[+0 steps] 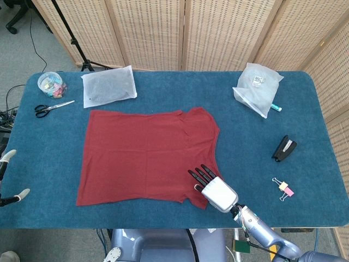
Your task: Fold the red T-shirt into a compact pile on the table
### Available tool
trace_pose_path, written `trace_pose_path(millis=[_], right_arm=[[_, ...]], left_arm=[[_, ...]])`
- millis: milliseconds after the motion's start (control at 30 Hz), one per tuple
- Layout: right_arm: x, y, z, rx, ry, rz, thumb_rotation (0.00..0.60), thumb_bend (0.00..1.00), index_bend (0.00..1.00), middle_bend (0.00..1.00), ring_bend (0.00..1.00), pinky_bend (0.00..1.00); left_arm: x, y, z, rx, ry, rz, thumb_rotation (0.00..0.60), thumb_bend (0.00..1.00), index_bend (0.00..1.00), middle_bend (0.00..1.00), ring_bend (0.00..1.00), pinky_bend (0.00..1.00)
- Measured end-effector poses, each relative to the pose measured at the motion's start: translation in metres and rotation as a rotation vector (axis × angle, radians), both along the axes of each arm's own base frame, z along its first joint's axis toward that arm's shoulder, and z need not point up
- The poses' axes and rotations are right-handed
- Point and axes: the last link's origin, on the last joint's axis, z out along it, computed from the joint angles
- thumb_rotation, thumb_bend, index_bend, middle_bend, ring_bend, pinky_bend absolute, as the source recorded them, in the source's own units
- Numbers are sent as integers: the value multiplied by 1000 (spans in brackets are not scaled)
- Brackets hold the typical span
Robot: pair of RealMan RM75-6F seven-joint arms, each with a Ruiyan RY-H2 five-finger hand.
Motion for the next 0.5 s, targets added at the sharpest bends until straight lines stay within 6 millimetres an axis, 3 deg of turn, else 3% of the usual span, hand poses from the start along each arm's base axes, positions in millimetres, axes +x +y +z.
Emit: trace_pose_path(millis=[267, 500], right_arm=[[3, -1, -6, 16, 21, -9, 600, 244, 395, 22, 0, 0], [0, -3, -10, 6, 89, -30, 600, 347, 436, 20, 0, 0]], left_arm=[[0, 1, 0, -3, 0, 4, 600, 0, 0, 0, 0, 0], [0, 1, 0, -5, -2, 4, 600, 0, 0, 0, 0, 0]])
